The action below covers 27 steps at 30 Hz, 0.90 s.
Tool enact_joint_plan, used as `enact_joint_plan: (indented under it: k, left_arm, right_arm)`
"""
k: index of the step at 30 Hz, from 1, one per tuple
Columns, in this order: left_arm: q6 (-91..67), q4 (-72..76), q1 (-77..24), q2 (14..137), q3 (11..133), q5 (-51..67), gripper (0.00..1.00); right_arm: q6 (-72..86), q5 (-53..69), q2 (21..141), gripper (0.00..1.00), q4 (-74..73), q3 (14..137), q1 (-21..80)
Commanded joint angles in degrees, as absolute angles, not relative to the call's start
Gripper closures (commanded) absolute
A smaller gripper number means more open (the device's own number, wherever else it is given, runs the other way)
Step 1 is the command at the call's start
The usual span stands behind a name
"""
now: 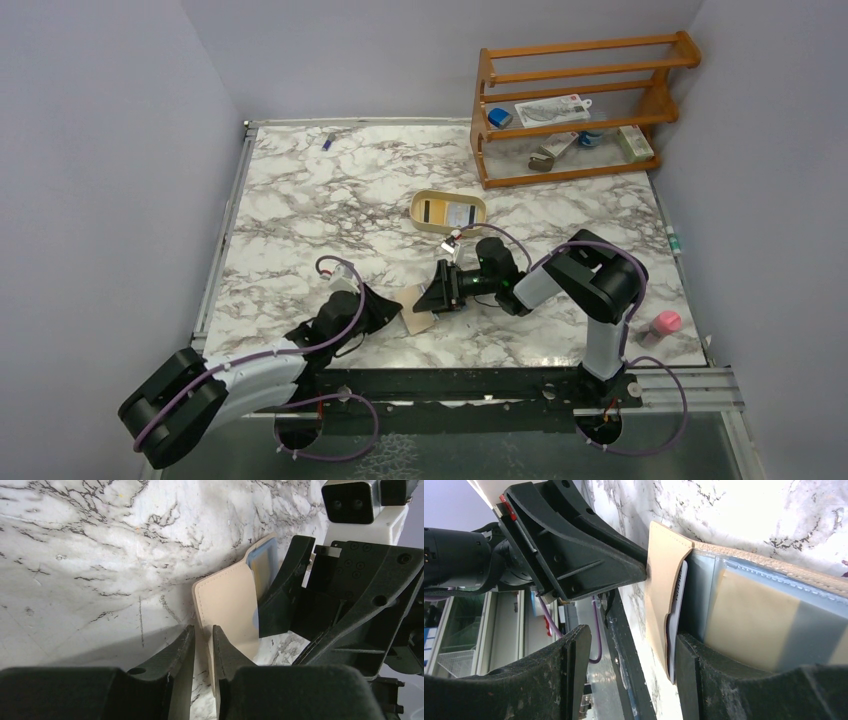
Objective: Take the credit cards out of the card holder
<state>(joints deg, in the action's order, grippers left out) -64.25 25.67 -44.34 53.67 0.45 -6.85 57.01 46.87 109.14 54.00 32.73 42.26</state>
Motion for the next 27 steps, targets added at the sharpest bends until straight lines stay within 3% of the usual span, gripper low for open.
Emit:
enact_joint_plan:
  k: [1,10,18,27]
  left_arm:
    - [-64.4,29.4,-44.4,54.5,-6.5,-9.6,0.79]
    - [-64.6,34.7,-44.4,62.0,-6.0,-6.2,0.77]
    - [-64.6,38.2,-44.3,67.2,-4.6,-6.0,0.99]
    - [-64.7,38.2,-44.4,64.3,-6.5,-7.0,1.00]
  right_arm:
    - [57.3,48.9,110.1,0.36,56.4,34.2,41.9]
    - [57.5,49.1,110.5,0.36,57.2,34.0,41.9]
    - [57.1,49.2,109.8,0.36,56.6,33.7,41.9]
    - [57.8,49.4,110.1,0.36,57.5,33.6,41.9]
